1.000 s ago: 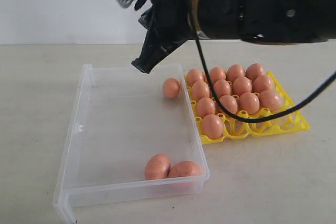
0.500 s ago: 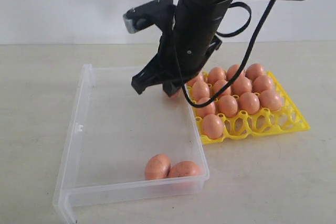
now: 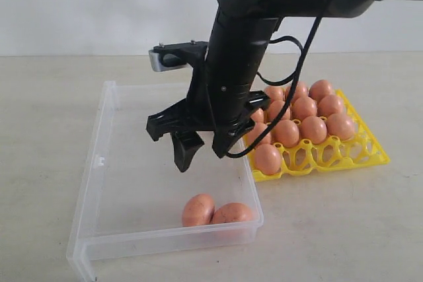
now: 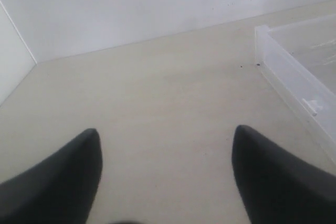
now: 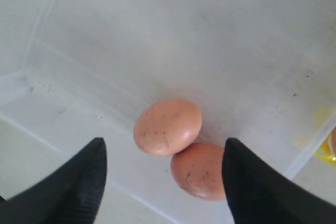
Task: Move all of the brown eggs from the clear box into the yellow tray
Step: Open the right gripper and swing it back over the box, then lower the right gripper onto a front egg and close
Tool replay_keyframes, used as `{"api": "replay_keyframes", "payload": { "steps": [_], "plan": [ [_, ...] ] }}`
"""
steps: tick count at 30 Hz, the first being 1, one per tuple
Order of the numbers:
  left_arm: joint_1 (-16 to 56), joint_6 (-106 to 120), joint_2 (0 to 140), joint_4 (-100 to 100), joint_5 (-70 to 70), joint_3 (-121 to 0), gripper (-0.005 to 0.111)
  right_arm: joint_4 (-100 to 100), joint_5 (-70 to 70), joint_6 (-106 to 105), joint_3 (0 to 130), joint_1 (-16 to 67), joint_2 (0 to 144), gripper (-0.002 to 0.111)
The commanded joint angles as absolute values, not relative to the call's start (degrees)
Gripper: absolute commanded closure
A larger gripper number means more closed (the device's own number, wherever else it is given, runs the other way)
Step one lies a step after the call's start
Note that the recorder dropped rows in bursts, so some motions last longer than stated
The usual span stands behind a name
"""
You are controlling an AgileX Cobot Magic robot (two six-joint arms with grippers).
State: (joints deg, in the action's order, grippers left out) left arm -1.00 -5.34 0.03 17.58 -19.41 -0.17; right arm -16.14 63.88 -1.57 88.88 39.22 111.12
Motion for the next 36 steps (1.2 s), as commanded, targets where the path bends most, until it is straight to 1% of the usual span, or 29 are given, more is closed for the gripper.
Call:
{"api": "replay_keyframes", "payload": {
  "steps": [1, 2, 3, 5, 7, 9, 21, 28, 36],
  "plan": [
    [-0.8, -5.6, 0.0, 17.0, -19.8, 0.0, 0.064, -16.6, 63.2, 5.6, 89.1, 39.0, 114.1, 0.046],
    [-0.8, -5.6, 0.0, 17.0, -19.8, 0.0, 0.071, -16.9, 63.2, 6.1, 89.1, 39.0, 115.1, 0.046],
    [-0.8, -5.6, 0.0, 17.0, -19.8, 0.0, 0.082, -17.8, 63.2, 6.1, 89.1, 39.0, 116.5, 0.046],
    [-0.8, -5.6, 0.0, 17.0, -19.8, 0.0, 0.095, -19.1, 63.3, 6.1, 89.1, 39.0, 118.2, 0.046],
    [-0.8, -5.6, 0.0, 17.0, -19.8, 0.0, 0.102, -19.9, 62.9, 6.1, 89.1, 39.0, 119.4, 0.046],
    [-0.8, -5.6, 0.0, 17.0, -19.8, 0.0, 0.105, -20.6, 61.8, 6.1, 89.1, 39.0, 120.7, 0.046],
    [-0.8, -5.6, 0.0, 17.6, -19.8, 0.0, 0.105, -24.5, 57.0, 2.6, 89.2, 39.0, 123.5, 0.046],
    [-0.8, -5.6, 0.0, 17.6, -19.8, 0.0, 0.105, -23.9, 61.8, 2.6, 89.2, 39.0, 123.5, 0.046],
    [-0.8, -5.6, 0.0, 17.6, -19.5, 0.0, 0.105, -23.8, 62.3, 2.6, 89.2, 39.0, 123.5, 0.046]
  ]
}}
